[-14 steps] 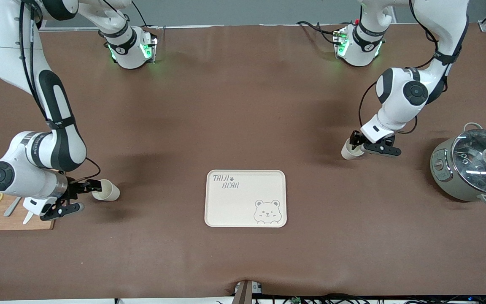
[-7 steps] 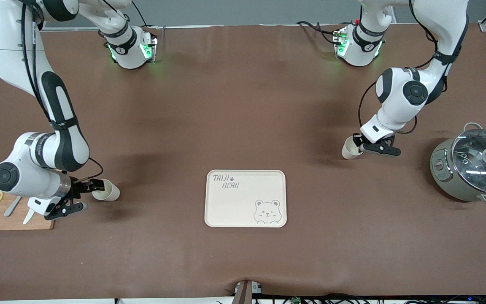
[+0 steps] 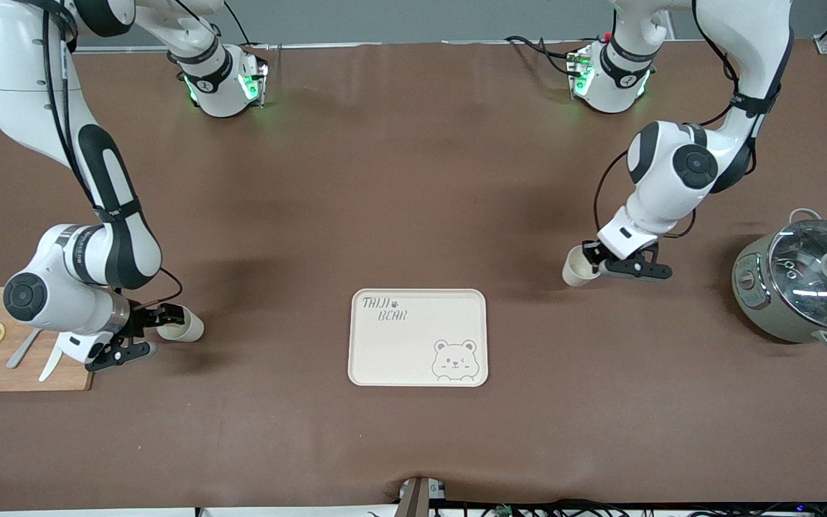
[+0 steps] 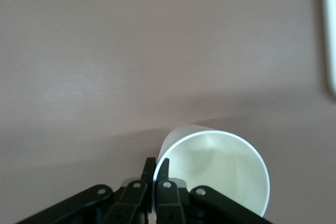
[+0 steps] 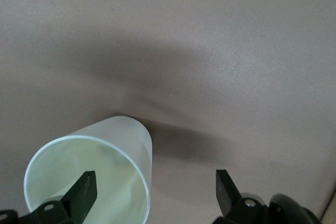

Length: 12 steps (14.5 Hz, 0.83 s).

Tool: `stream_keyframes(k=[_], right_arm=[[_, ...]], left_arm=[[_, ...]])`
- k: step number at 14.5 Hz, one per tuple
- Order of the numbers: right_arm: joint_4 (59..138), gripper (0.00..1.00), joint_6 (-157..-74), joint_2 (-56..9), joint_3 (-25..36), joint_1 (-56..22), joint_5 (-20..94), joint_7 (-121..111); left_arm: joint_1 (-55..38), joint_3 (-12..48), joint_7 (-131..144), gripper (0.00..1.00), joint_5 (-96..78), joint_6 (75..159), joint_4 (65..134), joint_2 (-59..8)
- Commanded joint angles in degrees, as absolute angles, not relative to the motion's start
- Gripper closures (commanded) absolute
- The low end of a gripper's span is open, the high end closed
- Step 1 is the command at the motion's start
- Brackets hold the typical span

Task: Place white IKEA cup upright on tray with both arms
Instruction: 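Lift the cup with the left gripper and carry it toward the tray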

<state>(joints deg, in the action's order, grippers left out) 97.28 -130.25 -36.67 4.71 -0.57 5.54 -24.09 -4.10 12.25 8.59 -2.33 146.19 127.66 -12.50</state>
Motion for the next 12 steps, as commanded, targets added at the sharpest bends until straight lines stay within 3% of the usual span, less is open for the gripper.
stream_keyframes(k=[1,3,7,12], right_arm=[[98.26,0.0,-131.66,-36.39,4.66,-0.7,6.42,-24.96],[98.17,0.0,-131.57,-36.39,4.66,-0.7,6.42,-24.87],[98.09,0.24,-131.49,-36.39,4.66,-0.79,6.42,-24.79],[98.0,0.47,-131.48,-36.39,4.66,-0.97,6.42,-24.79]], left_arm=[[-6.84,13.01,17.28,1.0,-1.33,134.59,115.17,-16.34],[-8.95,13.1,23.79,1.0,0.78,131.5,109.37,-18.79],[-13.79,13.1,33.02,1.0,0.97,124.72,93.99,-28.54],[-20.21,12.48,42.27,1.0,2.1,124.8,83.16,-39.18]])
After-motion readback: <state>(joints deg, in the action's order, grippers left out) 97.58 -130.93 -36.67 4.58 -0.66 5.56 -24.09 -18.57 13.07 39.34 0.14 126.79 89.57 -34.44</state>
